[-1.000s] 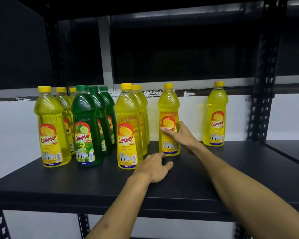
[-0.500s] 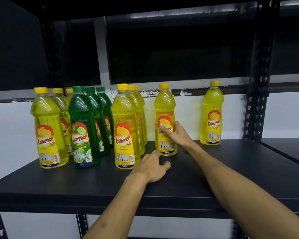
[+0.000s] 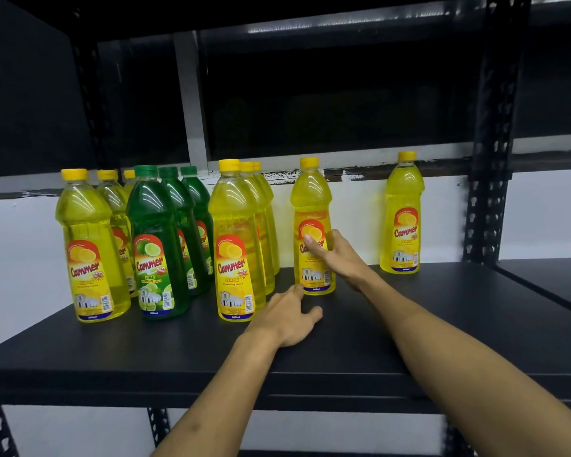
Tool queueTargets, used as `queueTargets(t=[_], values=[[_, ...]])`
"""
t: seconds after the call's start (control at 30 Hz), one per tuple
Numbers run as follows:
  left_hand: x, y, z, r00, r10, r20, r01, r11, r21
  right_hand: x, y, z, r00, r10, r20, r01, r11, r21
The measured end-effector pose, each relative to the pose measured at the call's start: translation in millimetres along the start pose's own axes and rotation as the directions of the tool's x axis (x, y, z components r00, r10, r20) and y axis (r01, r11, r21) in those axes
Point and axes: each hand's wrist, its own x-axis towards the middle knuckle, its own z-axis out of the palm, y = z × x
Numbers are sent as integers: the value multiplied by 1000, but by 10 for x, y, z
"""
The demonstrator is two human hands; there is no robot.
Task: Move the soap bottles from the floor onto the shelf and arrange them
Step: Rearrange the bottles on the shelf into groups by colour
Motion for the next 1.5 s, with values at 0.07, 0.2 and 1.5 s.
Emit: queueTargets(t=[0.07, 0.2, 1.5], values=[[-4, 2, 1, 1000, -2, 2, 2, 1000, 0, -11, -15, -1, 1000, 1, -5, -1, 1000, -6], [-7, 9, 1, 1000, -3, 1, 3, 1000, 2, -12, -12, 5, 1000, -2, -17, 2, 1000, -13], [13, -30, 3, 1000, 14, 6, -14, 999, -38, -41, -94, -574, 959, 28, -284, -30, 1000, -2]])
